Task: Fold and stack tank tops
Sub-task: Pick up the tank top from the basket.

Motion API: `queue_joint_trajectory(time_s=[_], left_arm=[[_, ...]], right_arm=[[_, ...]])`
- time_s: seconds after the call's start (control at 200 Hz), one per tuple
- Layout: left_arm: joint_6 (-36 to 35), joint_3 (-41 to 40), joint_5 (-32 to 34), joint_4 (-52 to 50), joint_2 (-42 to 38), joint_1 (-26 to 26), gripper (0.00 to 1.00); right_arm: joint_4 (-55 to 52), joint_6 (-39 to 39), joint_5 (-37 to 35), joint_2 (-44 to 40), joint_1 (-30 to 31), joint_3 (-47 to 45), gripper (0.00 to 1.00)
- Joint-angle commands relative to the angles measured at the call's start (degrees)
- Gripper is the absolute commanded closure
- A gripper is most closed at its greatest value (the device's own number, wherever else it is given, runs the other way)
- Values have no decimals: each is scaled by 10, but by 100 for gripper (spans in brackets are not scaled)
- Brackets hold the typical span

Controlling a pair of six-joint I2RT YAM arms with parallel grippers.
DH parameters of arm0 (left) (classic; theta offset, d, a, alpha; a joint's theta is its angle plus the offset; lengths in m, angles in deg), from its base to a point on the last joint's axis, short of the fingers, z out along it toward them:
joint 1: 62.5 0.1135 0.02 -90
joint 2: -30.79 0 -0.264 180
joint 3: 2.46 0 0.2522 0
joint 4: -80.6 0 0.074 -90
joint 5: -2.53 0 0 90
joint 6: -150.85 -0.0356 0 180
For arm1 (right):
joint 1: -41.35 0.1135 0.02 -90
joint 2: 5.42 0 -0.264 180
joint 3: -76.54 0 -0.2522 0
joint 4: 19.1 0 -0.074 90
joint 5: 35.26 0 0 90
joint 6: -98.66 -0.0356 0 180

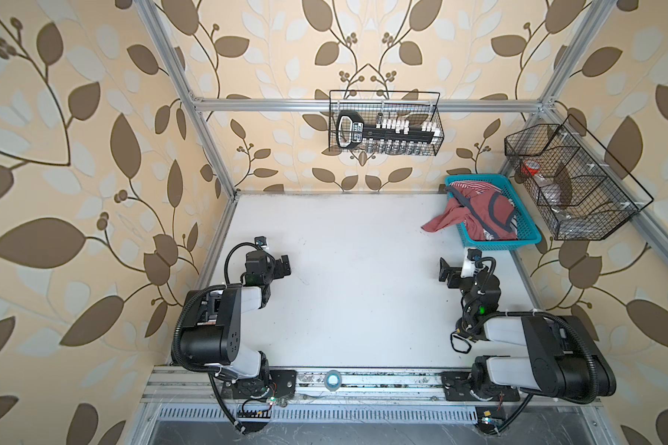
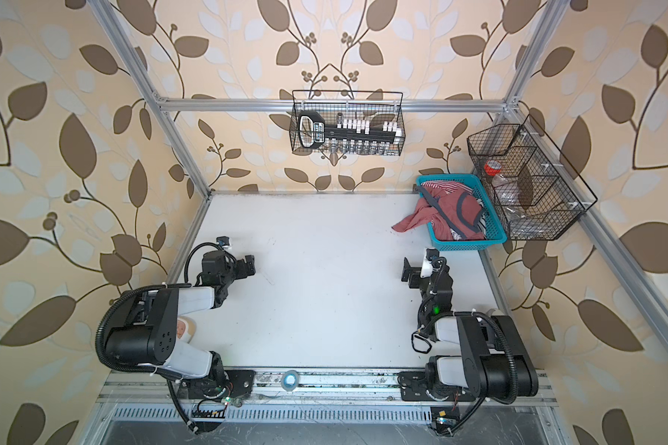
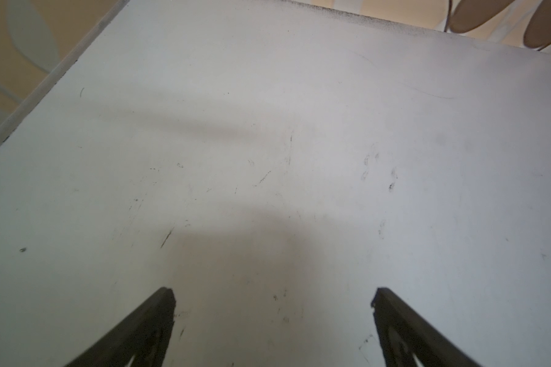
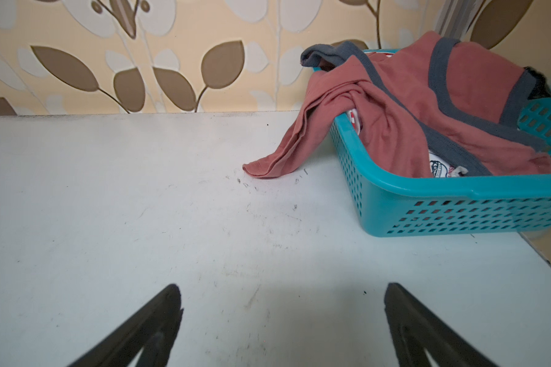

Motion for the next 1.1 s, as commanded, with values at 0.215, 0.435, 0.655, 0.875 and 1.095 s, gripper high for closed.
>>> queue_joint_trajectory(time_s=[0.215, 0.435, 0.655, 0.875, 1.095], left_arm=[[-10, 12, 8, 14, -5, -2, 1], [-10, 12, 8, 14, -5, -2, 1], [-5, 37, 18, -31, -25, -4, 8], [93, 223, -52, -276, -57, -8, 16], [202, 362, -191, -333, 29, -109, 22]], right_arm=[[3, 9, 7, 2, 2, 16, 0], [3, 9, 7, 2, 2, 16, 0], [-62, 13, -20, -33, 14, 44, 13], [-399, -14, -15, -151, 11, 209, 15], [-690, -53, 77, -136, -30, 412, 21]])
